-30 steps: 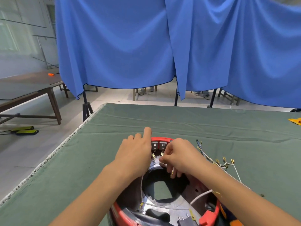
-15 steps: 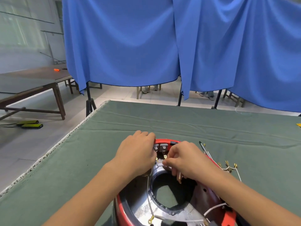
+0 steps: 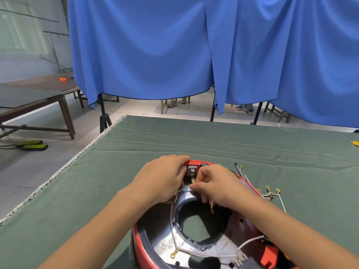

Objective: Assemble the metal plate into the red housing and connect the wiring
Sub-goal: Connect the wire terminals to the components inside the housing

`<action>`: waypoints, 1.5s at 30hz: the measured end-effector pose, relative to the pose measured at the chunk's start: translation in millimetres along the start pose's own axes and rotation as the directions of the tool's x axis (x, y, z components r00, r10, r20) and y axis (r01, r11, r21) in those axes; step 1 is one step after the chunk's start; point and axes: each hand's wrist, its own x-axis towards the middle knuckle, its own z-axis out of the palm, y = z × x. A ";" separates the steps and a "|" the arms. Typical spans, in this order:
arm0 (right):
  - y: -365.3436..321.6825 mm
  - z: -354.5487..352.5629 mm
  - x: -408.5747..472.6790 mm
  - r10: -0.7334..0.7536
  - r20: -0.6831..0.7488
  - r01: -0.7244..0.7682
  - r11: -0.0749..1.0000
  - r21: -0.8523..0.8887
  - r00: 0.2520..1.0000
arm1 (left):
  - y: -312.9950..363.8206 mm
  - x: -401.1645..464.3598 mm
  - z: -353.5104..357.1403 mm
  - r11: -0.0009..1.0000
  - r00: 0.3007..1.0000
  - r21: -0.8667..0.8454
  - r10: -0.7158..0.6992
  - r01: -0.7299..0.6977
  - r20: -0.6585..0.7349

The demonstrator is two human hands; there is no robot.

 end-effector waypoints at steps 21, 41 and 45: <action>0.4 0.7 4.9 0.116 -0.003 -0.115 0.987 0.110 0.993 | 3.5 -2.1 -2.7 0.997 0.997 0.009 -0.075 0.075 0.008; -2.7 1.5 4.8 0.109 -0.025 -0.105 0.986 0.128 0.994 | 3.7 -3.0 -3.9 0.998 0.998 0.024 -0.057 0.057 -0.008; -2.7 1.7 5.4 0.109 -0.026 -0.105 0.987 0.125 0.994 | 3.8 -3.2 -4.6 0.998 0.999 0.028 -0.051 0.052 -0.008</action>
